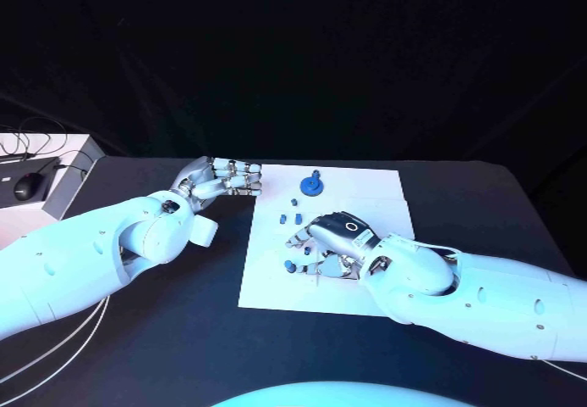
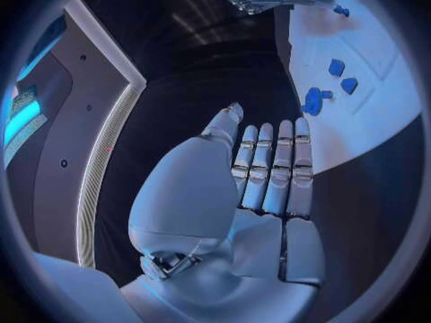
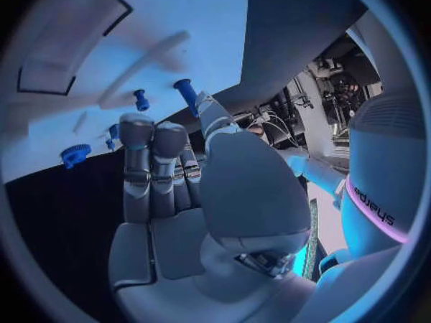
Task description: Assemble the parts on the task board
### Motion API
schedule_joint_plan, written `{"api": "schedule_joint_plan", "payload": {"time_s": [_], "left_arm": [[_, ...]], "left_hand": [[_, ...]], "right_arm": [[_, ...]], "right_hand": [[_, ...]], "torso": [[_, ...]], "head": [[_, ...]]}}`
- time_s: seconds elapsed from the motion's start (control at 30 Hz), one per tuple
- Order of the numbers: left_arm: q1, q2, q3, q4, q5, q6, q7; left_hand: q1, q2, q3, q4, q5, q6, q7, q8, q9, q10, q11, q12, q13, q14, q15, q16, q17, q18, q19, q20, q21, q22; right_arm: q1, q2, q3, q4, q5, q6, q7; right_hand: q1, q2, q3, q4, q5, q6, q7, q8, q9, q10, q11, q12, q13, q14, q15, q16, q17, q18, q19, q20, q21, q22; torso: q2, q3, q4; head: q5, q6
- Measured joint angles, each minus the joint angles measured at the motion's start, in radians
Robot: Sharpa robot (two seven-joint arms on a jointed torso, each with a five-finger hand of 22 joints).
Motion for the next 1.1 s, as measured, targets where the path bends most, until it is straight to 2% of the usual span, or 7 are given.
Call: {"api": "schedule_joint_plan", "payload": {"time_s": [0.17,0.23,0.33,0.5,0.6,0.8,1.1], "left_arm": [[0.000,0.000,0.000,-0.002,0.000,0.000,0.000],[0.000,0.000,0.000,-0.003,0.000,0.000,0.000],[-0.001,0.001,0.000,-0.004,0.001,0.000,0.000],[-0.004,0.002,0.000,-0.005,0.002,0.001,0.002],[-0.009,0.003,0.000,-0.005,0.002,0.002,0.002],[-0.019,0.003,0.000,-0.006,0.004,0.004,0.003],[-0.024,0.003,0.000,-0.008,0.005,0.006,0.004]], "left_hand": [[0.000,0.000,0.000,0.000,0.000,0.000,0.000,0.000,0.000,0.000,0.000,0.000,0.000,0.000,0.000,0.000,0.000,0.000,0.000,0.000,0.000,0.000],[0.000,0.000,0.000,0.000,0.000,0.000,0.000,0.000,0.000,0.000,0.000,0.000,0.000,0.000,0.000,0.000,0.000,0.000,0.000,0.000,0.000,-0.001],[0.000,0.000,-0.003,-0.003,0.000,0.000,0.000,0.000,0.000,-0.009,0.002,0.000,0.000,0.000,0.000,0.000,0.000,0.000,0.004,0.004,0.000,-0.002],[0.004,0.004,-0.005,0.000,0.000,0.000,-0.007,0.000,0.000,-0.009,0.002,0.000,0.000,0.000,0.000,0.005,0.000,0.000,0.004,0.004,0.000,-0.002],[0.004,0.004,-0.005,0.000,0.000,0.000,-0.007,0.000,0.000,-0.009,0.002,0.000,0.000,0.000,0.000,0.005,0.000,0.000,0.004,0.004,0.000,-0.002],[0.004,0.004,-0.005,0.000,0.000,0.000,-0.007,0.000,0.000,-0.009,0.002,0.000,0.000,0.000,0.000,0.005,0.000,0.000,0.004,0.004,0.000,-0.003],[0.004,0.004,-0.010,0.004,0.000,-0.002,-0.005,0.000,0.000,-0.009,0.002,0.000,0.000,0.000,0.000,0.005,0.000,0.000,0.004,0.004,0.000,-0.004]], "right_arm": [[0.027,-0.071,0.010,0.019,0.125,-0.058,0.041],[0.043,-0.109,0.012,0.028,0.188,-0.069,0.064],[0.062,-0.159,0.014,0.039,0.279,-0.069,0.089],[0.081,-0.245,0.014,0.068,0.413,-0.025,0.092],[0.088,-0.282,0.014,0.078,0.462,0.038,0.050],[0.094,-0.341,0.011,0.097,0.467,0.191,-0.099],[0.095,-0.385,0.005,0.116,0.481,0.316,-0.281]], "right_hand": [[0.020,0.035,0.014,-0.026,0.043,0.013,0.040,0.002,0.002,0.140,-0.021,0.075,0.025,0.012,-0.015,0.000,0.002,0.000,0.000,0.000,0.056,0.000],[0.006,0.049,-0.005,-0.044,0.058,0.047,0.028,0.023,0.010,0.168,-0.029,0.177,0.107,0.014,-0.034,0.000,0.004,-0.001,-0.004,-0.013,0.075,0.000],[-0.032,0.081,-0.042,-0.069,0.076,0.074,0.011,0.051,0.018,0.119,-0.082,0.527,0.428,0.011,-0.055,0.014,0.016,-0.026,-0.001,-0.047,0.135,0.000],[-0.128,0.144,-0.071,-0.035,0.108,0.098,-0.017,0.104,0.079,0.056,-0.072,0.841,0.775,0.014,-0.062,0.102,0.098,-0.049,0.004,-0.055,0.254,0.000],[-0.166,0.174,-0.077,-0.011,0.110,0.087,-0.033,0.133,0.146,0.050,-0.097,0.877,0.861,0.014,-0.062,0.143,0.145,-0.049,0.000,-0.058,0.286,0.001],[-0.217,0.147,-0.074,0.078,0.084,0.071,-0.048,0.171,0.330,0.114,-0.114,0.890,1.004,0.018,-0.065,0.228,0.265,-0.049,0.000,-0.058,0.381,0.001],[-0.252,0.135,-0.087,0.117,0.102,0.064,-0.076,0.226,0.595,0.169,-0.131,0.881,1.101,0.021,-0.076,0.246,0.319,-0.065,-0.001,-0.071,0.423,0.000]], "torso": [[-0.001,-0.0006,-0.0007],[-0.002,-0.0005,-0.0012],[-0.003,-0.0005,-0.0028],[-0.007,-0.0008,-0.0051],[-0.009,0.0000,-0.0069],[-0.014,0.0035,-0.0132],[-0.018,0.0074,-0.0199]], "head": [[-0.006,0.004],[-0.009,0.006],[-0.017,0.010],[-0.029,0.013],[-0.036,0.013],[-0.055,0.011],[-0.065,0.010]]}}
